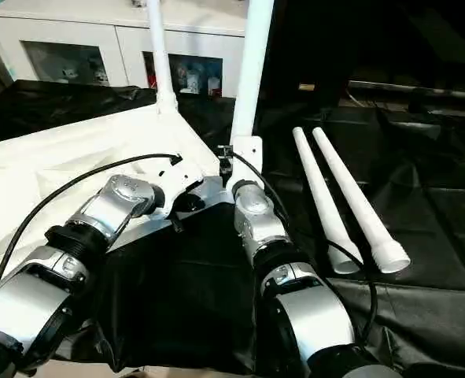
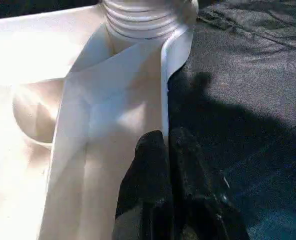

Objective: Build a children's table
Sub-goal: Rotate leg to tighten

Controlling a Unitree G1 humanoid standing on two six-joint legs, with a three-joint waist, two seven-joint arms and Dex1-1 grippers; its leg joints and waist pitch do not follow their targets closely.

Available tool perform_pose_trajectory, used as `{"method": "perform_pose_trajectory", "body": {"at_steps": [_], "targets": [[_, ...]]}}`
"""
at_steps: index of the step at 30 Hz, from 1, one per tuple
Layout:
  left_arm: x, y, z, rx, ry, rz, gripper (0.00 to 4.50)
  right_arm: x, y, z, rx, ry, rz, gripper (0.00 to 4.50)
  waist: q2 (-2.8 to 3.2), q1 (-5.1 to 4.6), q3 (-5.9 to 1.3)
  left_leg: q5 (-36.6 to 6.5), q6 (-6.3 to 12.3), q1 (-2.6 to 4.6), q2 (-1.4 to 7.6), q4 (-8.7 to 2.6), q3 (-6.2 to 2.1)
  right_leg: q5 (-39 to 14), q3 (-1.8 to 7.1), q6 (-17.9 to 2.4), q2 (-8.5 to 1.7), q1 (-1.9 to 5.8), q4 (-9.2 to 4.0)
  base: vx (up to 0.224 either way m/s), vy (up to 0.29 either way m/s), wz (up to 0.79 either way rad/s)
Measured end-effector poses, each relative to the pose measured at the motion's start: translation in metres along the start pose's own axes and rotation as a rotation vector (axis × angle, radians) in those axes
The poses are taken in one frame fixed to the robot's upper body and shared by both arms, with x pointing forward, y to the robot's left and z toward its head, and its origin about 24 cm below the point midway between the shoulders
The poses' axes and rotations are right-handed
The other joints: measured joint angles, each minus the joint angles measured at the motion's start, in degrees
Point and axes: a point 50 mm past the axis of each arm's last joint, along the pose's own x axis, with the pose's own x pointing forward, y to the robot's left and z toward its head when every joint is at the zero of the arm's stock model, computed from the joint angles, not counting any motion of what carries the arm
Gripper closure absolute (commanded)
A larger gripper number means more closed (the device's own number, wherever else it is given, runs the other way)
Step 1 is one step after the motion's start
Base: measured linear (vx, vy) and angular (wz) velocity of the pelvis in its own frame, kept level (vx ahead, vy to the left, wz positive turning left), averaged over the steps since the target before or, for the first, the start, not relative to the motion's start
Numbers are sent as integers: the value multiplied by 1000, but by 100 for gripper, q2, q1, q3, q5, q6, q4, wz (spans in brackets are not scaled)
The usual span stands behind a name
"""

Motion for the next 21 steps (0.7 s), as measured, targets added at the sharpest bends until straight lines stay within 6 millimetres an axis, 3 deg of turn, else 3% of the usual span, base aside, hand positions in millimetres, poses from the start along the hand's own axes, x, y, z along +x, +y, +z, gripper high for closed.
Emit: {"method": "perform_pose_trajectory", "body": {"at_steps": [6, 10, 11, 14, 17, 21], "targets": [[-5, 3, -5, 26, -33, 2, 450, -2, -1, -5, 36, 3, 65, 118, 2, -9, 8, 0, 0, -12, 0, -26, 0, 1, -3, -2, 1, -19, -1, 0, 0, 0], [-13, 3, -7, 58, -79, -38, 450, -9, -11, -16, 57, -16, 175, 97, 12, -3, 18, 10, -13, -91, 5, -43, 2, 21, -10, -36, 4, -74, 1, 0, 0, 0], [-15, 4, -7, 62, -94, -46, 450, -11, -13, -17, 50, -29, 200, 74, 15, 3, 20, 16, -19, -105, 8, -41, 3, 21, -12, -36, 4, -108, 7, 51, -4, 0], [-22, 6, -9, 81, -114, -79, 450, -14, -18, -14, 28, -46, 274, 53, 16, 0, 20, 43, 24, -146, 12, -39, 5, 19, -17, -39, 7, -142, 13, 34, -1, 0], [-34, 2, -16, 124, -137, -168, 450, -25, -36, -15, -100, -41, 424, 43, 11, 33, 23, 32, 41, -178, 13, -35, 1, 5, -17, -61, 7, -153, 6, 0, 0, 0], [-44, -5, -23, 191, -152, -288, 450, -44, -49, -12, -217, -49, 652, 43, 4, 145, 28, 23, 58, -199, 19, -13, 7, 1, -14, -66, 4, -153, 4, 0, 0, 0]]}}
